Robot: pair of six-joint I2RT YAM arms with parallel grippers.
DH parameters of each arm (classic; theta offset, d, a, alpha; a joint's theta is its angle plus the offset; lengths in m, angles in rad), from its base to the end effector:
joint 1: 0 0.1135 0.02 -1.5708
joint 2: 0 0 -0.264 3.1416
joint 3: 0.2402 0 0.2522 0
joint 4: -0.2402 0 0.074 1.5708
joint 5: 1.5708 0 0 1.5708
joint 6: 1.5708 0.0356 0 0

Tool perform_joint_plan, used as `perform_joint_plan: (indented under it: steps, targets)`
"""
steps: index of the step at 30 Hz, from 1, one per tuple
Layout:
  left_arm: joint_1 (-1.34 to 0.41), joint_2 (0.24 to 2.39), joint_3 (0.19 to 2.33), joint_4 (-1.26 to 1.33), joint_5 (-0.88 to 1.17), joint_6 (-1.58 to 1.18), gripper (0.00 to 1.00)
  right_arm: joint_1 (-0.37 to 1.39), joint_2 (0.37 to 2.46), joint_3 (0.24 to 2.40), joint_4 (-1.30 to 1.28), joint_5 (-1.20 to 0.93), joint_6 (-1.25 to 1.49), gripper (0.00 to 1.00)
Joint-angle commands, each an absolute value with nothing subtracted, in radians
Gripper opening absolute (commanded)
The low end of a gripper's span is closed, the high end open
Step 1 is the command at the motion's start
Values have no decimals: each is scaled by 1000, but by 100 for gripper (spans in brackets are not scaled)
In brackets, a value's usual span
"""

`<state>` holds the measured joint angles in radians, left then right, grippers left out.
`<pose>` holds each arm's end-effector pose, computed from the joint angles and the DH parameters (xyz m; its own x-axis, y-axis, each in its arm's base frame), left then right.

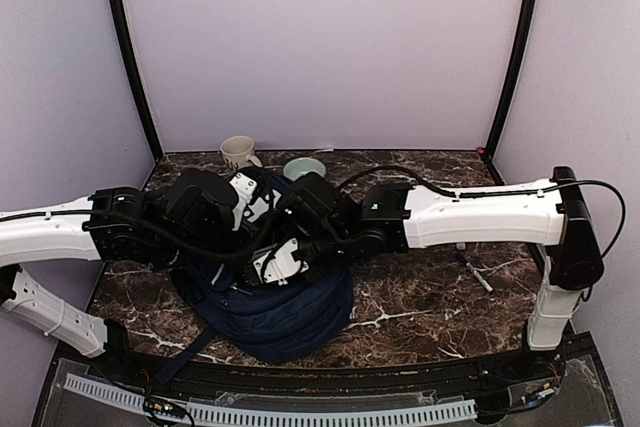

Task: Pack the student bag
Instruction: Place the pen in the upper front pocket of the bag, then adjust the pen at the center of the board.

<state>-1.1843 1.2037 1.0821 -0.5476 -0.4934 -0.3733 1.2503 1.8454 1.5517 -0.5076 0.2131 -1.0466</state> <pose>0.1130 -0.2329 0.3244 -0.4642 0.2885 -0.8375 0.5439 0.8390 -0.0125 0.1392 0.3954 0.2760 0.6497 -0.7287 -0.2167 -0.6370 -0.3661 -0.6784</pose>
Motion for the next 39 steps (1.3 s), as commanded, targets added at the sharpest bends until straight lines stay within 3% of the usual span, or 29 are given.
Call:
perform_joint_plan:
  steps: [1,11,21,29,39]
  targets:
    - [-1181,1158,1128,-439,-511,-377,0,1265,1834,1549,-398,226,-1038,26]
    - [-1180,1145,1112,-431,-522,-373,0,1243,1741,1520,-445,205,-939,30]
    - [-1179,1139,1090,-432,-511,-367,0,1056,1465,1325,-656,-171,-710,32]
    - [-1179,1105,1046,-436,-515,-389,0,787,1305,1027,-617,-222,-608,34]
    - [-1179,1095,1041,-444,-521,-400,0,365,1365,991,-687,-245,-585,34]
